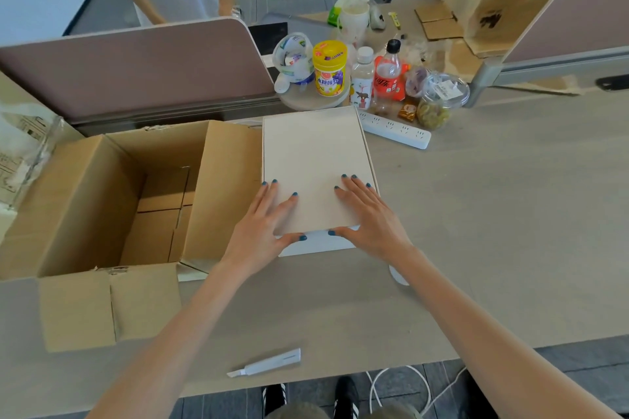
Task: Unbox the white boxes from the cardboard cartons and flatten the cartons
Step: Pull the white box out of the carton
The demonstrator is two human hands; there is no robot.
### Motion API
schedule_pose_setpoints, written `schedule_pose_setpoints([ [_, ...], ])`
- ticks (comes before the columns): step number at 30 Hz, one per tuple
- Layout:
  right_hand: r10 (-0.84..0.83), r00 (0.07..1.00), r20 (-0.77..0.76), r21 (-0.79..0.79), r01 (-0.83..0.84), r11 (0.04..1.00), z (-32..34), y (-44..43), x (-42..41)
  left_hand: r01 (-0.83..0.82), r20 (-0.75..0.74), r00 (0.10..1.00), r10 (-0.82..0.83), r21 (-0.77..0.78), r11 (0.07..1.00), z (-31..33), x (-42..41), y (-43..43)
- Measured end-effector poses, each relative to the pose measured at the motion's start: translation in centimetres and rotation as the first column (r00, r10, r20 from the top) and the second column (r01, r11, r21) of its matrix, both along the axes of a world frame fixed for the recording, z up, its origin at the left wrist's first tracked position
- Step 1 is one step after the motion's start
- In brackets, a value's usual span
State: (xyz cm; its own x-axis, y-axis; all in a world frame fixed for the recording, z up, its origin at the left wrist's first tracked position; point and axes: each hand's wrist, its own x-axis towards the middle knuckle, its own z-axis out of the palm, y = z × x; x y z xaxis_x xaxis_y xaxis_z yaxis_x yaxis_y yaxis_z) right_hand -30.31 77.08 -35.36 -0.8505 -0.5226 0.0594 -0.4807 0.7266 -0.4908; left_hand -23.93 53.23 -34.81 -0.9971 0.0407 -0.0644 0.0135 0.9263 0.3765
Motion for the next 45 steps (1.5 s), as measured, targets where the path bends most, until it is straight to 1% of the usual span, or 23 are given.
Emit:
schedule_pose_setpoints([
  [7,0.013,1.0,-0.004,0.067,-0.013,0.998,0.6,-0.3,0.2,0.035,0.011,0.999,-0.035,-0.049,0.998,-0.6,-0.1,-0.4],
  [9,0.008,1.0,0.002,0.059,-0.009,0.998,0.8,-0.6,0.7,0.072,0.002,0.997,-0.072,-0.064,0.995,-0.4,0.1,-0.8],
  [11,0.006,1.0,-0.006,0.024,-0.006,1.0,0.9,-1.1,1.3,0.081,-0.046,0.995,-0.085,-0.08,0.994,-0.1,0.9,-1.5],
  [14,0.049,0.999,-0.016,-0.034,-0.05,0.998,1.4,-2.2,2.5,-0.018,-0.171,0.985,0.0,-0.099,0.995,0.1,3.0,-3.4],
  [16,0.093,0.996,-0.019,-0.051,-0.093,0.994,1.7,-3.1,3.1,-0.148,-0.253,0.96,0.118,-0.105,0.983,0.2,4.6,-5.0],
  [18,0.116,0.993,-0.037,-0.056,-0.118,0.991,1.7,-4.1,3.8,-0.303,-0.304,0.918,0.255,-0.124,0.945,0.3,6.1,-6.6],
  [20,0.132,0.99,-0.046,-0.057,-0.135,0.989,1.6,-5.0,4.3,-0.425,-0.285,0.879,0.381,-0.108,0.899,0.5,7.1,-7.7],
  [23,0.158,0.985,-0.066,-0.068,-0.162,0.984,1.3,-6.2,5.2,-0.517,-0.161,0.847,0.506,-0.031,0.856,0.2,7.4,-8.3],
  [25,0.161,0.984,-0.081,-0.081,-0.167,0.983,1.2,-6.8,5.8,-0.532,-0.103,0.845,0.524,-0.063,0.845,0.3,7.4,-8.1],
  [28,0.145,0.986,-0.076,-0.097,-0.152,0.984,1.4,-7.4,6.5,-0.514,-0.081,0.858,0.507,-0.136,0.847,0.8,7.3,-7.9],
  [31,0.13,0.99,-0.054,-0.091,-0.134,0.987,1.9,-7.5,7.0,-0.507,-0.083,0.862,0.5,-0.151,0.849,1.8,7.4,-7.9],
  [34,0.102,0.995,-0.016,-0.094,-0.103,0.99,2.4,-7.5,7.5,-0.524,-0.142,0.85,0.508,-0.112,0.845,3.5,7.9,-7.7],
  [36,0.083,0.997,0.004,-0.113,-0.082,0.99,2.6,-7.8,7.8,-0.554,-0.193,0.824,0.533,-0.077,0.829,5.0,8.4,-7.6],
  [40,0.057,0.997,0.058,-0.177,-0.046,0.983,2.8,-9.0,8.3,-0.633,-0.285,0.733,0.617,0.045,0.773,8.1,9.8,-8.3],
  [41,0.04,0.994,0.099,-0.236,-0.016,0.972,2.8,-9.4,8.5,-0.629,-0.309,0.721,0.621,0.086,0.773,8.7,10.3,-8.6],
  [43,-0.009,0.972,0.236,-0.39,0.103,0.915,2.9,-10.3,8.7,-0.598,-0.349,0.696,0.628,0.201,0.776,10.1,11.4,-9.5],
  [44,-0.033,0.947,0.318,-0.438,0.178,0.881,3.1,-10.8,8.8,-0.584,-0.353,0.681,0.642,0.269,0.766,10.7,11.8,-10.1],
  [45,-0.054,0.917,0.396,-0.454,0.247,0.856,3.2,-11.3,8.9,-0.569,-0.326,0.671,0.666,0.35,0.744,11.1,12.2,-11.2],
])
